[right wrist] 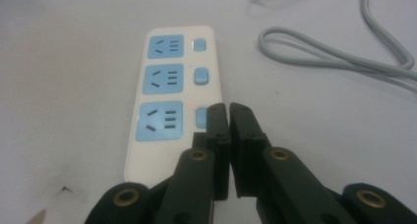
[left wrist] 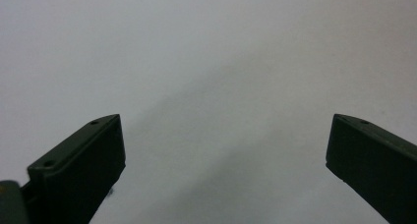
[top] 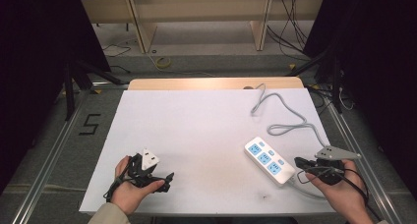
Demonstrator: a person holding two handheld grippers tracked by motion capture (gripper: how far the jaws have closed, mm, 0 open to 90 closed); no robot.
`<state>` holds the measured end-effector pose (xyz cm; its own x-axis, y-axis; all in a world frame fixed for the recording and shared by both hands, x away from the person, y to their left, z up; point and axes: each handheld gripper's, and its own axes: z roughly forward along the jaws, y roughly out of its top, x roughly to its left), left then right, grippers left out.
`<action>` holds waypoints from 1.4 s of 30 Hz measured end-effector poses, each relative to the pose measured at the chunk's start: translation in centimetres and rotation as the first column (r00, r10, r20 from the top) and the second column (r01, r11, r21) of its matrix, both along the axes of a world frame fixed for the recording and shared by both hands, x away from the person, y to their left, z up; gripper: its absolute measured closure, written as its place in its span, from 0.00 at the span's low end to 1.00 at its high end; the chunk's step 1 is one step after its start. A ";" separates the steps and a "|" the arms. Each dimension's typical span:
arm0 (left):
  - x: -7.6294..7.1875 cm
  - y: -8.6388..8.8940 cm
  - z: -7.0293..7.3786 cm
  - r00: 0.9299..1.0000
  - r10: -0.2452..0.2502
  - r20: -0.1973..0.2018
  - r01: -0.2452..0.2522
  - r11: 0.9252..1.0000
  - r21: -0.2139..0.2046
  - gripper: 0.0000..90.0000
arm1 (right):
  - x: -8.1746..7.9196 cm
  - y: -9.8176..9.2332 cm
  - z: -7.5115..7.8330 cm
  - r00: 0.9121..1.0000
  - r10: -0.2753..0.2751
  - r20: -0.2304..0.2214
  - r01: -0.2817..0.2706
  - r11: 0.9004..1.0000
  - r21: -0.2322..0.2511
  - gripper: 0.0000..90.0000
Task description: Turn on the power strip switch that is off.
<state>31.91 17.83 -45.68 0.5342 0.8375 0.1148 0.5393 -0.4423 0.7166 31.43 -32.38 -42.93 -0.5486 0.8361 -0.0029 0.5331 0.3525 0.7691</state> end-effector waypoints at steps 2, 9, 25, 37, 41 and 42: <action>0.0 0.0 0.0 1.000 -0.001 -0.004 0.001 1.000 0.000 0.01 | 0.1 0.1 0.2 1.000 -0.002 -0.002 0.002 1.000 -0.002 1.00; 0.1 0.1 0.0 1.000 0.009 0.003 -0.009 1.000 -0.008 0.01 | 0.7 0.5 0.7 1.000 -0.003 -0.014 0.003 1.000 -0.016 1.00; 0.2 0.0 0.0 1.000 0.003 0.004 -0.003 1.000 0.002 0.01 | 1.7 1.8 1.0 0.997 0.021 -0.075 -0.024 0.999 -0.044 1.00; 0.3 0.0 0.1 1.000 0.002 0.007 -0.002 1.000 0.005 0.01 | 2.6 2.5 1.5 0.993 0.027 -0.113 -0.033 0.998 -0.054 1.00; 0.2 -0.1 0.0 1.000 0.004 0.009 -0.004 1.000 0.003 0.01 | 3.1 2.8 1.7 0.993 0.028 -0.118 -0.034 0.998 -0.053 1.00; 0.2 -0.1 0.0 1.000 0.004 0.009 -0.004 1.000 0.003 0.02 | 3.1 2.8 1.7 0.993 0.028 -0.118 -0.034 0.998 -0.053 1.00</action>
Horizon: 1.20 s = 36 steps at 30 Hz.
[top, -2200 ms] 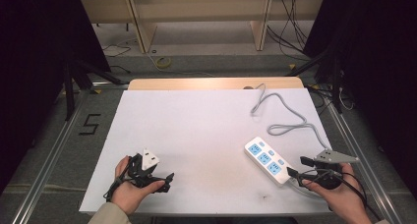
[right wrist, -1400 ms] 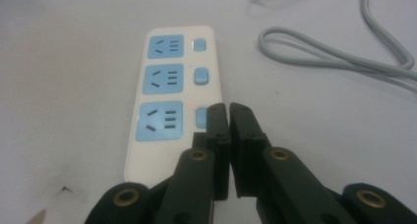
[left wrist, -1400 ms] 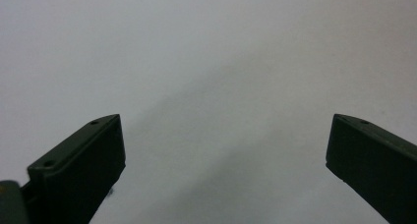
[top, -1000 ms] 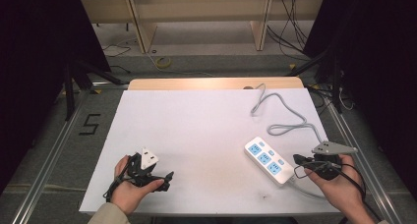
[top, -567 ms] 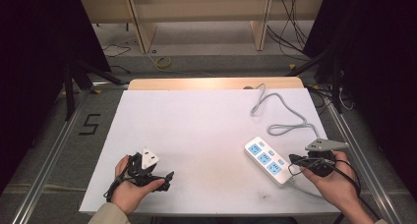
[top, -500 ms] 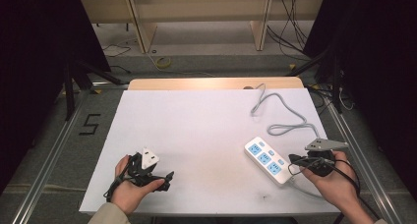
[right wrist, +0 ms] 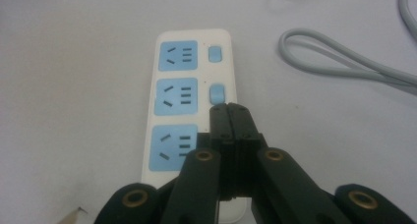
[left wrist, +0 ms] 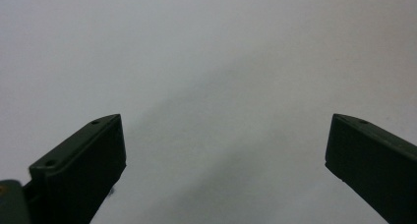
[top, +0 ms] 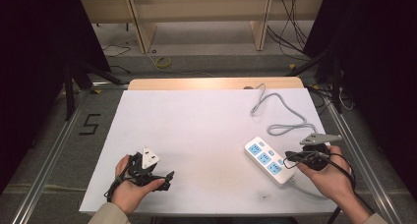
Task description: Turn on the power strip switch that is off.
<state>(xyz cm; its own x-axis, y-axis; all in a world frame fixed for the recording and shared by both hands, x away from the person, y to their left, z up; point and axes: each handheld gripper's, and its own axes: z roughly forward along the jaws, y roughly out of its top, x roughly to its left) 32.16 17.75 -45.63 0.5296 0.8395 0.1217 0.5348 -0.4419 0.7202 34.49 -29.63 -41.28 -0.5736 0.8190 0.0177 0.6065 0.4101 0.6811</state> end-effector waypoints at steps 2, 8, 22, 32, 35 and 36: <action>0.0 0.0 0.0 1.000 0.001 0.000 -0.001 1.000 0.000 0.02 | 0.2 0.1 0.1 1.000 -0.003 -0.003 0.003 1.000 0.002 1.00; 0.1 0.0 0.0 1.000 -0.002 -0.006 0.002 1.000 0.004 0.02 | 0.8 0.4 0.3 1.000 -0.008 -0.008 0.008 1.000 0.010 1.00; 0.1 -0.1 0.0 1.000 -0.006 -0.005 0.006 1.000 0.008 0.02 | 1.9 1.0 0.5 1.000 0.006 -0.027 -0.006 1.000 0.001 1.00; 0.1 -0.1 0.0 1.000 -0.007 -0.004 0.007 1.000 0.009 0.02 | 2.6 1.7 0.5 0.999 0.016 -0.045 -0.017 1.000 -0.012 1.00; 0.1 -0.1 0.0 1.000 -0.007 -0.004 0.007 1.000 0.009 0.02 | 2.9 1.9 0.5 0.999 0.015 -0.049 -0.016 1.000 -0.014 1.00; 0.1 -0.1 0.0 1.000 -0.007 -0.004 0.007 1.000 0.008 0.02 | 3.0 1.9 0.4 0.999 0.017 -0.051 -0.017 1.000 -0.017 1.00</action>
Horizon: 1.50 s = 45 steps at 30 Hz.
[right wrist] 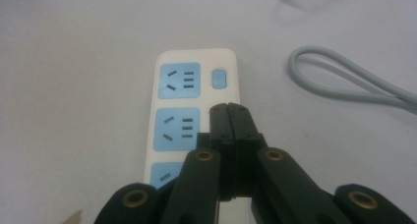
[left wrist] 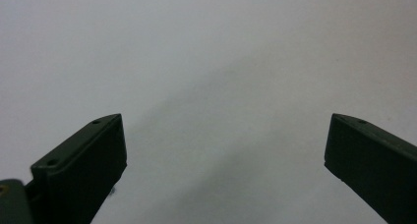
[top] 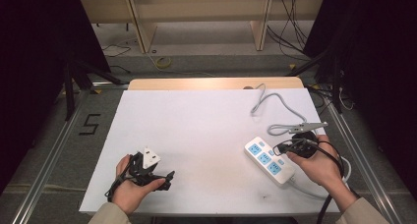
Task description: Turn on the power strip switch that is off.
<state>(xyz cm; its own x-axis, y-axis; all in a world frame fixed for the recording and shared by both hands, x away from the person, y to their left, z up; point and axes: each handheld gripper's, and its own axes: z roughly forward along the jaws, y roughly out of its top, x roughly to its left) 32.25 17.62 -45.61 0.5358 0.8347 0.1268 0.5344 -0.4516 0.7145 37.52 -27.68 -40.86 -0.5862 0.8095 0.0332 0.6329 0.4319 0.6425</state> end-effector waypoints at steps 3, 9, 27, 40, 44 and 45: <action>0.0 0.0 0.0 1.000 0.000 0.000 0.000 1.000 0.000 0.02 | 0.2 0.2 -0.1 1.000 0.001 -0.008 -0.001 1.000 -0.005 1.00; 0.0 0.0 0.0 1.000 0.000 0.000 0.000 1.000 0.000 0.02 | 0.7 0.4 -0.3 1.000 0.000 -0.022 -0.001 1.000 -0.014 1.00; 0.0 -0.2 0.0 1.000 -0.001 0.004 0.001 1.000 -0.004 0.02 | 1.8 1.2 -0.8 0.998 0.012 -0.058 -0.014 0.999 -0.045 1.00; 0.1 -0.3 0.0 1.000 -0.005 0.004 0.005 1.000 -0.004 0.02 | 2.5 1.9 -1.0 0.995 0.027 -0.096 -0.034 0.997 -0.072 1.00; 0.1 -0.3 0.0 1.000 -0.006 0.002 0.006 1.000 -0.004 0.02 | 2.8 2.2 -1.0 0.993 0.033 -0.112 -0.042 0.996 -0.080 1.00; 0.1 -0.3 0.0 1.000 -0.006 0.002 0.006 1.000 -0.002 0.02 | 2.8 2.3 -0.9 0.993 0.033 -0.117 -0.043 0.996 -0.080 1.00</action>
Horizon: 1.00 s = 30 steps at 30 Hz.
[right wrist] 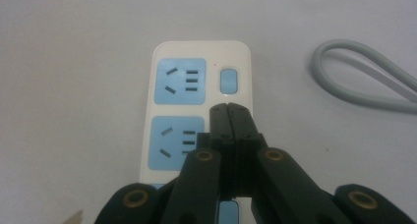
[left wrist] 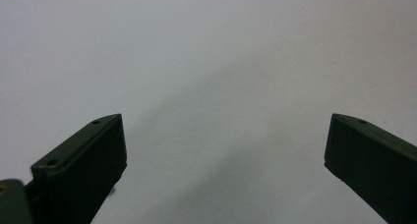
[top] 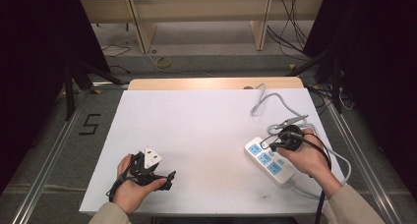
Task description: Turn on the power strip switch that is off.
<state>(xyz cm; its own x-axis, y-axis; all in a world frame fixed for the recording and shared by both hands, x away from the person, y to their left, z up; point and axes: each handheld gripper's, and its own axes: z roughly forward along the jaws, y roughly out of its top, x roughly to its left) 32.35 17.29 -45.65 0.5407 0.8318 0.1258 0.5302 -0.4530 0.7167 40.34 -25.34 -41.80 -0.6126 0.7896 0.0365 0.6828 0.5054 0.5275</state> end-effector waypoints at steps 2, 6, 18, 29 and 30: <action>0.0 0.0 0.0 1.000 0.000 0.001 0.000 1.000 0.000 0.02 | 0.2 0.2 0.0 1.000 0.003 -0.007 -0.003 1.000 -0.007 1.00; 0.0 0.0 0.0 1.000 -0.001 0.000 0.001 1.000 0.000 0.02 | 0.4 0.2 0.0 1.000 0.008 -0.017 -0.009 1.000 -0.013 1.00; 0.2 -0.2 0.0 1.000 -0.001 -0.002 0.001 1.000 -0.004 0.02 | 1.0 0.4 -0.2 0.998 0.013 -0.064 -0.015 1.000 -0.017 1.00; 0.2 -0.2 0.0 1.000 -0.002 -0.002 0.002 1.000 -0.006 0.02 | 1.6 0.8 -0.6 0.996 0.010 -0.086 -0.014 0.998 -0.054 1.00; 0.2 -0.2 0.1 1.000 -0.001 -0.001 0.001 1.000 -0.006 0.02 | 1.6 0.8 -0.6 0.996 0.010 -0.086 -0.014 0.998 -0.054 1.00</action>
<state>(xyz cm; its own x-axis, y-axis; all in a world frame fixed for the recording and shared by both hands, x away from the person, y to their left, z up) 32.56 17.09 -45.59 0.5415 0.8321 0.1201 0.5303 -0.4489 0.7192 41.94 -24.57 -42.36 -0.6184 0.7845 0.0466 0.7183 0.5402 0.4385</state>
